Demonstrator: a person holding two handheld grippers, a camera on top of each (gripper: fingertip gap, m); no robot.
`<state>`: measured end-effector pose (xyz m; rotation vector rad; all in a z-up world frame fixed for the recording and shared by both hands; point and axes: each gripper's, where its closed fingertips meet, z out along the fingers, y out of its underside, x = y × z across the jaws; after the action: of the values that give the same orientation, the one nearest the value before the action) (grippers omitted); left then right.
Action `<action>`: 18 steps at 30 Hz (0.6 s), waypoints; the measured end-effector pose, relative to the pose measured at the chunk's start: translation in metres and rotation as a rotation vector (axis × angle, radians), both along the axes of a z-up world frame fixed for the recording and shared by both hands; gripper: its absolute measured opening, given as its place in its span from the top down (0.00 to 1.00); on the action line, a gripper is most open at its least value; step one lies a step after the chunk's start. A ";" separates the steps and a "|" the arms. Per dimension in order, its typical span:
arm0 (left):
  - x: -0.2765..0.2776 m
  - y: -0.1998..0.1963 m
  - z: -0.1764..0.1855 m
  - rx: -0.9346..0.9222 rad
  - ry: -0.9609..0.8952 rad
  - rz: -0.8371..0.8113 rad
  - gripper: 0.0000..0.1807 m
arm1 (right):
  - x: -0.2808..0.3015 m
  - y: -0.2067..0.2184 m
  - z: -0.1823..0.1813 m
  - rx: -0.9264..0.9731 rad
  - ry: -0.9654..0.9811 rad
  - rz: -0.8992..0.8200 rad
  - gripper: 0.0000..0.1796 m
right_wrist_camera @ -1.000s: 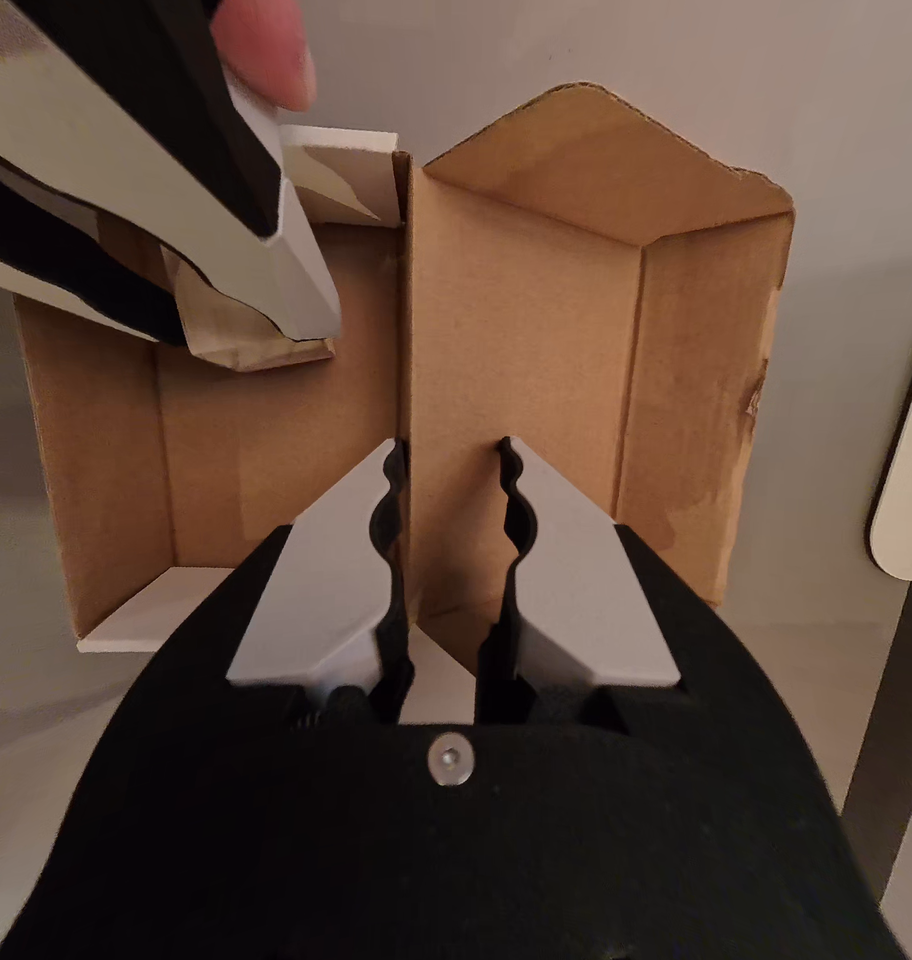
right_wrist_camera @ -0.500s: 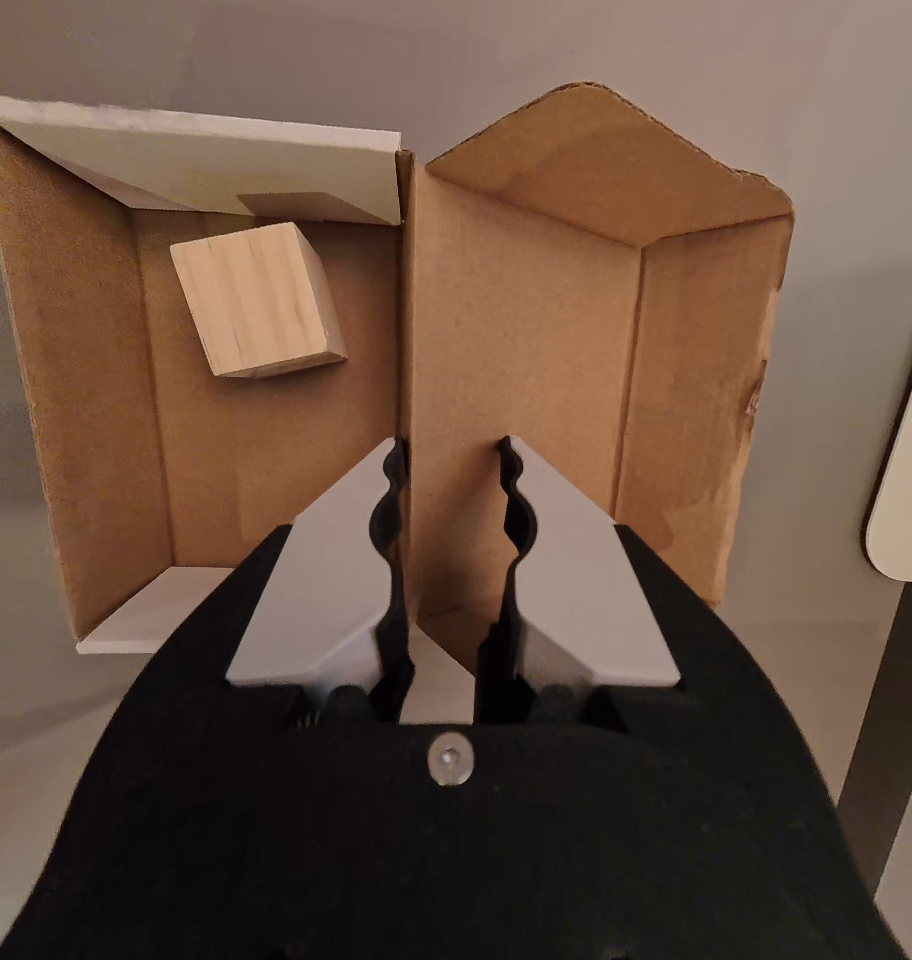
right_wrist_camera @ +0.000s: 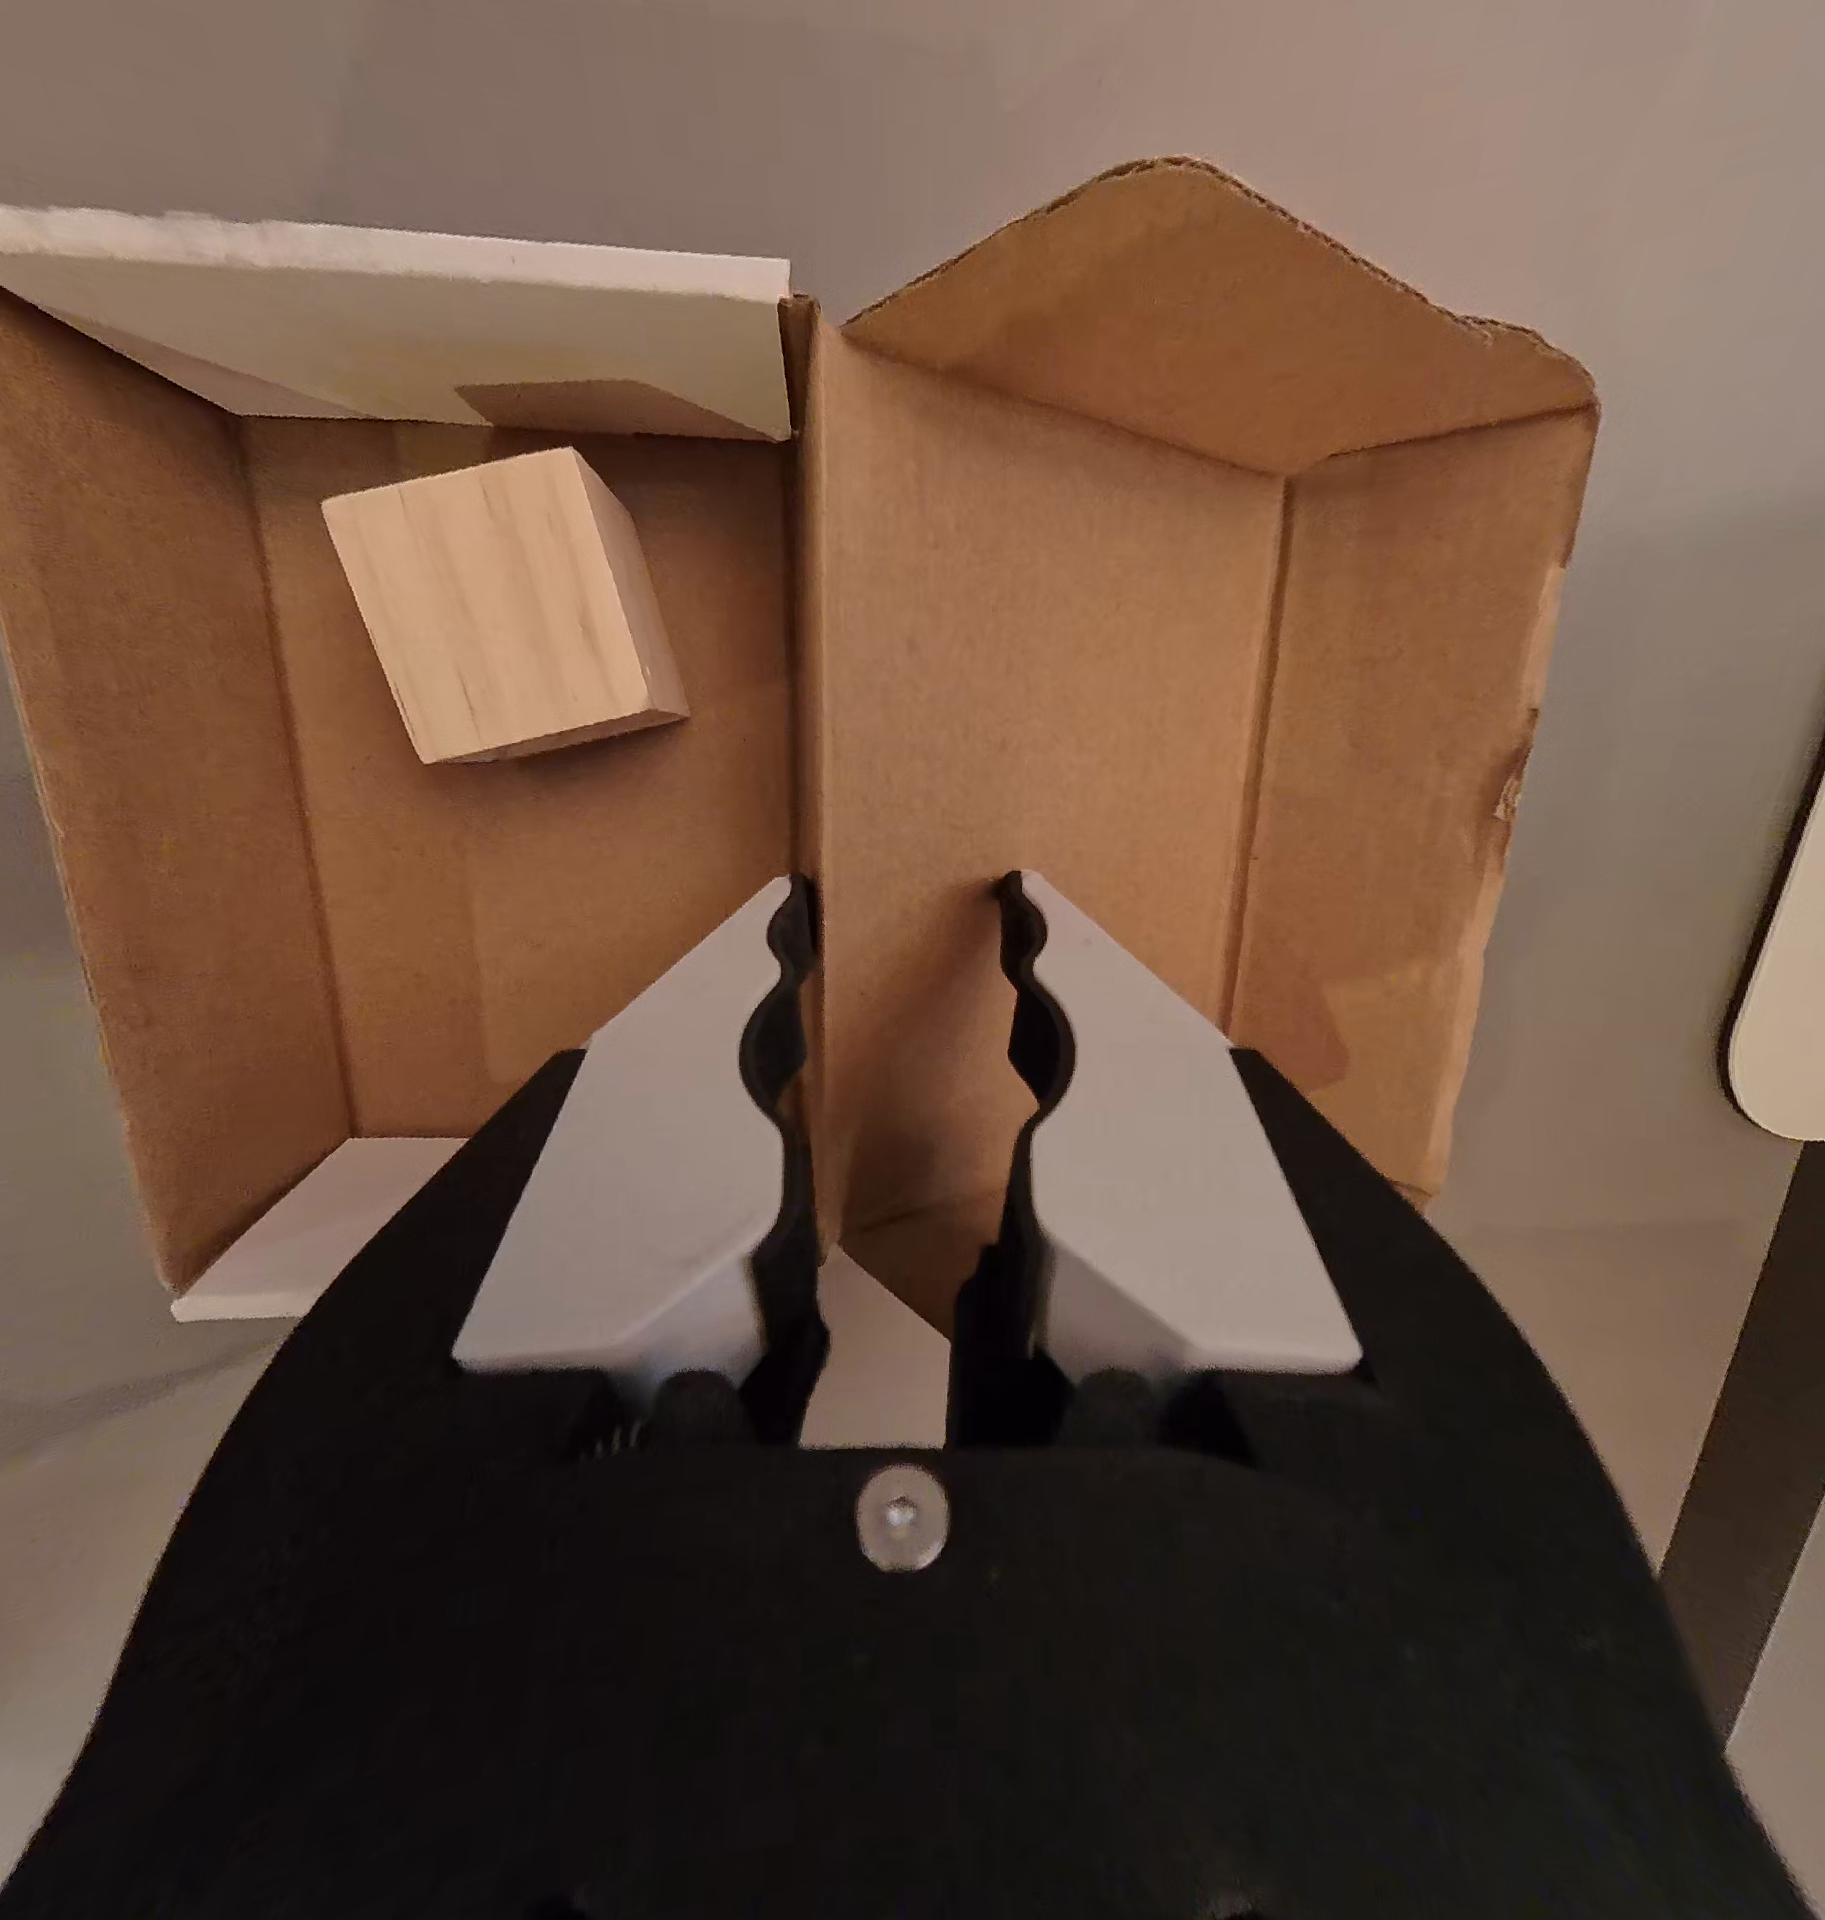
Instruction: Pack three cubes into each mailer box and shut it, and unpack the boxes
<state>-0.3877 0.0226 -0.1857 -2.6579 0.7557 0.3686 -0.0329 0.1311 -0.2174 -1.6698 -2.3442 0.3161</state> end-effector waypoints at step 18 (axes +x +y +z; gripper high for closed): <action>-0.014 0.004 -0.028 -0.064 0.003 0.038 0.85 | 0.000 0.000 0.000 -0.006 -0.001 -0.005 0.81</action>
<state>-0.4021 0.0270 -0.2142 -2.7359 0.7307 0.3646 -0.0330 0.1310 -0.2176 -1.6791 -2.3416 0.3216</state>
